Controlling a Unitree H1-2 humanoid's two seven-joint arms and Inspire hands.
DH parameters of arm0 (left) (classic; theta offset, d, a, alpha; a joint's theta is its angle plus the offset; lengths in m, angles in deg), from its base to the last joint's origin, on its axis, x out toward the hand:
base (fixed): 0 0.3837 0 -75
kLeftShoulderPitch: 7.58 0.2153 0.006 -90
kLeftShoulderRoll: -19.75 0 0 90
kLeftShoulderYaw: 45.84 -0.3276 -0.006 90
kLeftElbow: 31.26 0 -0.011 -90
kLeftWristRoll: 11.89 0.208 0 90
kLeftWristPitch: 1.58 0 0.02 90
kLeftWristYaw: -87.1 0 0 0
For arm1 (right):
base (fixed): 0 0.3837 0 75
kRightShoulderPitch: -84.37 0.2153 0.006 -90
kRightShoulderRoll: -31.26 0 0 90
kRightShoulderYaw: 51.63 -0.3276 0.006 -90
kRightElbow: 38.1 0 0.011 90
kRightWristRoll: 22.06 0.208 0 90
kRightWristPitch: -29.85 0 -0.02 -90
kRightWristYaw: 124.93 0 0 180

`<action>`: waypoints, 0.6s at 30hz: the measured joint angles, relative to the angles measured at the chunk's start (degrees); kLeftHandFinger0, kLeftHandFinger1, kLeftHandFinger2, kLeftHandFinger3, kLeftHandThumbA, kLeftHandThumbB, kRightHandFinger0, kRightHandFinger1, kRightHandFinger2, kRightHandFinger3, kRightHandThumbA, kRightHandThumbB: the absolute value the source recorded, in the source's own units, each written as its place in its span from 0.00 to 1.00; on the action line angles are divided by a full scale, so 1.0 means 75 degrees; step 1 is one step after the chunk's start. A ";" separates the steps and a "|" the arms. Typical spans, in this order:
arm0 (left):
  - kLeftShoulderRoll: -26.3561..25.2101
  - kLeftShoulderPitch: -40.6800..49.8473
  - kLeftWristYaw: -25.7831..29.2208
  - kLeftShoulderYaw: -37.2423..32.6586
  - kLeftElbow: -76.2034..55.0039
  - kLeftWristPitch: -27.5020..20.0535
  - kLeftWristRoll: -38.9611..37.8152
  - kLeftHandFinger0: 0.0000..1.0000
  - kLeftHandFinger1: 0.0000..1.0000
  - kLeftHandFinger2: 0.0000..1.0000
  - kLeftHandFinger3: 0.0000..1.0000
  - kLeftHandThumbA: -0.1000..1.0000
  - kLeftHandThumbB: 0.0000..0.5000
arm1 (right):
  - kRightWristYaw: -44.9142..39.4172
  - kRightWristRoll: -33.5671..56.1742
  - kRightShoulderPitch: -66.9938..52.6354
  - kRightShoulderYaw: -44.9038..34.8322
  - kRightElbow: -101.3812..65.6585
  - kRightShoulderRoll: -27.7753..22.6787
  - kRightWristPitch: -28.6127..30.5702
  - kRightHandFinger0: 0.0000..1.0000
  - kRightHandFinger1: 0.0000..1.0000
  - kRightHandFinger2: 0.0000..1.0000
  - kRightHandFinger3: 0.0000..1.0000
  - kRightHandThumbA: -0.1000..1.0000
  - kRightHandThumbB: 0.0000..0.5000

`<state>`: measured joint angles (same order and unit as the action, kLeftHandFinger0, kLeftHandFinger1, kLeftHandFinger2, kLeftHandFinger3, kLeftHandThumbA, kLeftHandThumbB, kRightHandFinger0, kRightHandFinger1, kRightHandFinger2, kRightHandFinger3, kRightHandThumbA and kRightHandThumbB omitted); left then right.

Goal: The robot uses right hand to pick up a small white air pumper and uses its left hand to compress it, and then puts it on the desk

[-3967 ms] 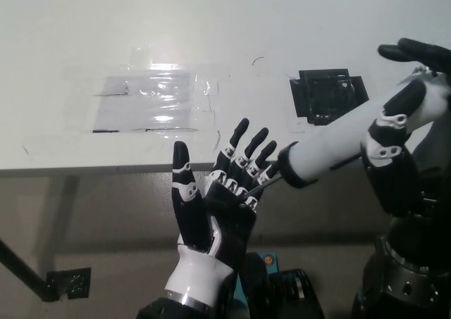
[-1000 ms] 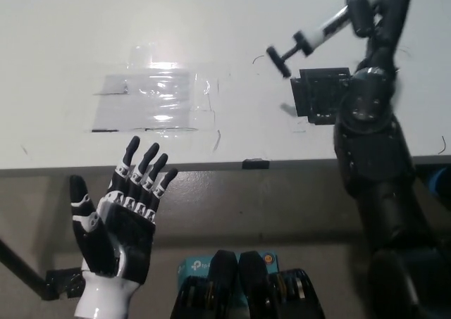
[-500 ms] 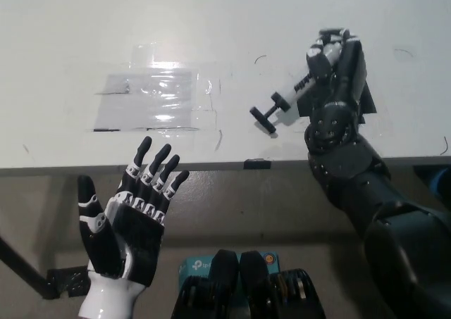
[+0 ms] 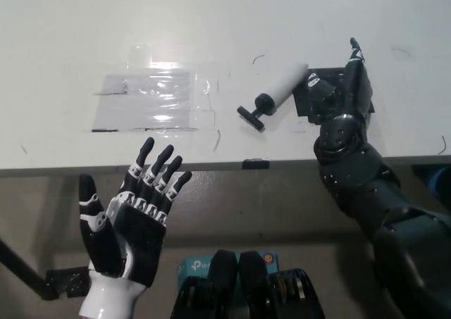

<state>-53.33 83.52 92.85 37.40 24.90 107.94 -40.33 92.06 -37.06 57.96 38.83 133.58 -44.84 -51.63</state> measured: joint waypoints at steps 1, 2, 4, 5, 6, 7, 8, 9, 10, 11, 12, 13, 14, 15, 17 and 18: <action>0.0000 0.0000 -0.0003 -0.0002 0.0000 0.0007 -0.0001 1.00 1.00 1.00 1.00 1.00 0.48 | -0.0003 0.0000 0.0001 0.0055 -0.0006 -0.0031 -0.0016 1.00 1.00 1.00 1.00 0.82 0.66; -0.0001 0.0002 -0.0014 -0.0003 0.0000 0.0011 -0.0001 1.00 1.00 1.00 1.00 1.00 0.48 | -0.0001 -0.0002 0.0003 0.0096 -0.0014 -0.0059 -0.0025 1.00 1.00 1.00 1.00 0.81 0.64; -0.0007 0.0025 -0.0043 -0.0005 -0.0005 0.0014 -0.0002 1.00 1.00 1.00 1.00 1.00 0.48 | 0.0032 -0.0013 0.0004 0.0174 -0.0047 -0.0103 -0.0025 1.00 1.00 1.00 1.00 0.83 0.58; -0.0008 0.0043 -0.0061 -0.0003 -0.0005 0.0014 -0.0004 1.00 1.00 1.00 1.00 1.00 0.48 | 0.0070 -0.0017 0.0004 0.0216 -0.0088 -0.0135 -0.0024 1.00 1.00 1.00 1.00 0.99 0.67; -0.0008 0.0051 -0.0072 0.0001 -0.0005 0.0014 -0.0005 1.00 1.00 1.00 1.00 1.00 0.48 | 0.0103 -0.0020 0.0004 0.0248 -0.0141 -0.0156 -0.0021 1.00 1.00 1.00 1.00 0.92 0.56; -0.0008 0.0057 -0.0081 0.0005 -0.0006 0.0015 -0.0006 1.00 1.00 1.00 1.00 1.00 0.48 | 0.0148 -0.0025 0.0010 0.0274 -0.0210 -0.0176 -0.0018 1.00 1.00 1.00 1.00 0.96 0.55; -0.0008 0.0065 -0.0085 0.0011 -0.0010 0.0015 -0.0008 1.00 1.00 1.00 1.00 1.00 0.48 | 0.0205 -0.0035 0.0010 0.0306 -0.0349 -0.0190 -0.0011 1.00 1.00 1.00 1.00 0.97 0.55; -0.0009 0.0070 -0.0089 0.0019 -0.0010 0.0014 -0.0007 1.00 1.00 1.00 1.00 1.00 0.48 | 0.0246 -0.0050 0.0000 0.0332 -0.0568 -0.0201 -0.0007 1.00 1.00 1.00 1.00 1.00 0.57; -0.0012 0.0072 -0.0091 0.0028 -0.0008 0.0014 -0.0007 1.00 1.00 1.00 1.00 1.00 0.48 | 0.0273 -0.0068 -0.0009 0.0367 -0.0824 -0.0210 0.0001 1.00 1.00 1.00 1.00 1.00 0.56; -0.0014 0.0070 -0.0091 0.0035 -0.0006 0.0015 -0.0007 1.00 1.00 1.00 1.00 1.00 0.47 | 0.0285 -0.0090 -0.0014 0.0394 -0.1155 -0.0221 0.0009 1.00 1.00 1.00 1.00 1.00 0.52; -0.0015 0.0060 -0.0089 0.0043 0.0009 0.0015 -0.0007 1.00 1.00 1.00 1.00 1.00 0.48 | 0.0272 -0.0102 -0.0029 0.0405 -0.1488 -0.0234 0.0006 1.00 1.00 1.00 1.00 1.00 0.48; -0.0016 0.0054 -0.0088 0.0050 0.0025 0.0015 -0.0005 1.00 1.00 1.00 1.00 1.00 0.47 | 0.0250 -0.0108 -0.0063 0.0409 -0.1802 -0.0242 0.0003 1.00 1.00 1.00 1.00 1.00 0.48; -0.0022 0.0055 -0.0086 0.0055 0.0047 0.0015 -0.0001 1.00 1.00 1.00 1.00 1.00 0.47 | 0.0224 -0.0111 -0.0124 0.0411 -0.2142 -0.0245 -0.0002 1.00 1.00 1.00 1.00 1.00 0.48; -0.0037 0.0054 -0.0086 0.0054 0.0078 0.0015 0.0008 1.00 1.00 1.00 1.00 1.00 0.48 | 0.0179 -0.0111 -0.0252 0.0412 -0.2500 -0.0248 -0.0012 1.00 1.00 1.00 1.00 1.00 0.48; -0.0087 0.0053 -0.0086 0.0054 0.0133 0.0010 0.0038 1.00 1.00 1.00 1.00 1.00 0.50 | 0.0080 -0.0106 -0.0542 0.0416 -0.3168 -0.0248 -0.0030 1.00 1.00 1.00 1.00 1.00 0.49; -0.0118 0.0052 -0.0086 0.0054 0.0178 0.0005 0.0069 1.00 1.00 1.00 1.00 1.00 0.50 | 0.0034 -0.0101 -0.0735 0.0418 -0.3496 -0.0248 -0.0042 1.00 1.00 1.00 1.00 1.00 0.49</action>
<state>-54.22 83.91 92.21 37.81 26.24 107.98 -39.81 92.32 -37.83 52.44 41.96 107.36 -46.70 -51.94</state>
